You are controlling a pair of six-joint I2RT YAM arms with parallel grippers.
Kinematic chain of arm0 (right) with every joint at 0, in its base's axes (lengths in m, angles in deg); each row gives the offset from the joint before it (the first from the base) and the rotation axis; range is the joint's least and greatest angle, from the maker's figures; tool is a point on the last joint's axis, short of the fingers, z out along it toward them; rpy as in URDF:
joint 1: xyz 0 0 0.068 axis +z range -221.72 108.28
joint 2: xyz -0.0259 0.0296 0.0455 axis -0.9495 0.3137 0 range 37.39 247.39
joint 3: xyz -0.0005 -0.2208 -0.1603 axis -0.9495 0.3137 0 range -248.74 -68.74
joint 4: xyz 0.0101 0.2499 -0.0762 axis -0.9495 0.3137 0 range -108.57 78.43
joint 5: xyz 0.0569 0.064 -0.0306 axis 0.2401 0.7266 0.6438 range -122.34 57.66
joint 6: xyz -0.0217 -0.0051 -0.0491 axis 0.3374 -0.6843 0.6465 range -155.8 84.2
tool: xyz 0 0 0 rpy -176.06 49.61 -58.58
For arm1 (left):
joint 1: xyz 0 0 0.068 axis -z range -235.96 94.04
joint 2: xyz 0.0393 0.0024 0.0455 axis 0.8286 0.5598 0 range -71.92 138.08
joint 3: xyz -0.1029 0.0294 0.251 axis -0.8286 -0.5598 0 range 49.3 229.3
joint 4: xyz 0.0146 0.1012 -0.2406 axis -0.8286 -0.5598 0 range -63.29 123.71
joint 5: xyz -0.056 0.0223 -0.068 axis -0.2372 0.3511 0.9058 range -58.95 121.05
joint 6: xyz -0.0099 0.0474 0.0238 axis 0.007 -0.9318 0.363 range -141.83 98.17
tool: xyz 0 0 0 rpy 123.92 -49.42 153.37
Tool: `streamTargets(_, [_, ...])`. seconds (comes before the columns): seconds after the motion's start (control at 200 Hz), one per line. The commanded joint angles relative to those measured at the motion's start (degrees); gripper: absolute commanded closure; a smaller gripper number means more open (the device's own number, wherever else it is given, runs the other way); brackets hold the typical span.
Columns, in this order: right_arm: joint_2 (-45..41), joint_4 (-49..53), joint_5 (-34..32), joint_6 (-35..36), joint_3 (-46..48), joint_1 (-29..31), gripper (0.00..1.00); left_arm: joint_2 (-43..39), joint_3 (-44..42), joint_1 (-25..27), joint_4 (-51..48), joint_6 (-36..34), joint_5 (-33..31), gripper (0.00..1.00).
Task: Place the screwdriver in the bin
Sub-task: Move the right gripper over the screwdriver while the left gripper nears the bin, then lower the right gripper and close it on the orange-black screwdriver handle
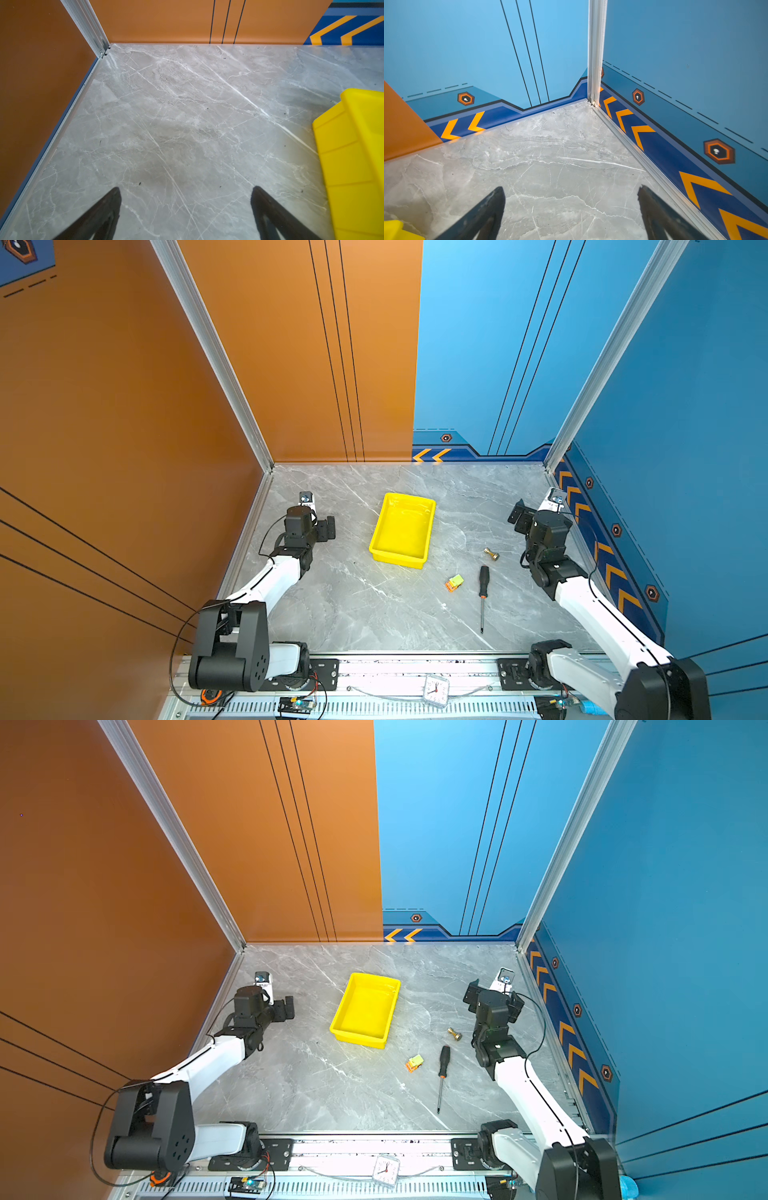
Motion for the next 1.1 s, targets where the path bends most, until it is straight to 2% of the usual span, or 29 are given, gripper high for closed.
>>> streamTargets(0.0, [-1.5, 29.8, -1.0, -13.0, -5.4, 0.4, 0.0, -2.3, 3.9, 2.6, -14.5, 5.9, 0.5, 0.02])
streamTargets(0.105, [-0.3, 40.6, 7.4, -17.4, -8.0, 0.5, 0.0, -2.1, 8.0, 4.7, -23.7, 10.1, 2.1, 0.02])
streamTargets(0.22, [0.5, 44.3, 14.7, -21.9, -5.8, 2.2, 0.0, -2.0, 10.0, 8.0, -26.9, 10.6, 6.8, 0.02])
streamTargets(0.435, [4.2, 45.0, 18.6, -24.2, -3.7, 7.5, 0.0, -2.9, 10.9, 14.8, -27.2, 12.8, 9.9, 0.02])
streamTargets(0.601, [9.8, 44.1, 19.5, -25.1, -3.2, 11.5, 0.0, -2.6, 10.9, 18.8, -26.9, 13.8, 8.9, 0.02])
streamTargets(0.821, [16.0, 39.6, 20.9, -25.2, -3.1, 13.2, 0.0, -3.0, 10.6, 22.5, -26.7, 14.9, 6.7, 0.02])
streamTargets(1.096, [22.7, 34.4, 22.3, -24.4, -1.8, 13.4, 0.11, -3.7, 9.8, 24.9, -26.8, 16.5, 4.6, 0.02])
